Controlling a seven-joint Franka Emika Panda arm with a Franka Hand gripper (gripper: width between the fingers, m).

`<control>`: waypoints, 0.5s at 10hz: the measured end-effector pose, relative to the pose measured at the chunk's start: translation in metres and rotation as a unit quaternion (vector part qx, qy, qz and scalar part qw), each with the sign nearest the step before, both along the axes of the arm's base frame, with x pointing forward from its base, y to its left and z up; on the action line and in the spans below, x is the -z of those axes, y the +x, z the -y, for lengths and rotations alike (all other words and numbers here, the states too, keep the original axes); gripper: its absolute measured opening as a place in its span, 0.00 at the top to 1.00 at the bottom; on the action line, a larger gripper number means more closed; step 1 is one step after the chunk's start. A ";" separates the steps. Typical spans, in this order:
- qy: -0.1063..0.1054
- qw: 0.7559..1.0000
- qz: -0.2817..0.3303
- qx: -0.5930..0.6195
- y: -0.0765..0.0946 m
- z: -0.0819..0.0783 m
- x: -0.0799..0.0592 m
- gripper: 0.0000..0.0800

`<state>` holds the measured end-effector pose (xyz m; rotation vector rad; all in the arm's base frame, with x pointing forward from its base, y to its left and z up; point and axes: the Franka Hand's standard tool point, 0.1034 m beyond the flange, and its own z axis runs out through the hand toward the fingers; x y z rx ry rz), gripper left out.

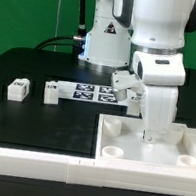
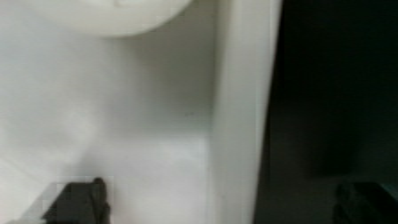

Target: Assemble one leg

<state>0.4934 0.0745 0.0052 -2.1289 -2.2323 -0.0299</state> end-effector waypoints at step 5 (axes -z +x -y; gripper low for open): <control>-0.001 1.000 0.006 0.019 -0.004 -0.001 -0.008 0.19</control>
Offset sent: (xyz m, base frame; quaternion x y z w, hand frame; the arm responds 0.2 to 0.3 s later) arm 0.0000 0.0000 0.0000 0.0000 0.0000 0.0000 1.0000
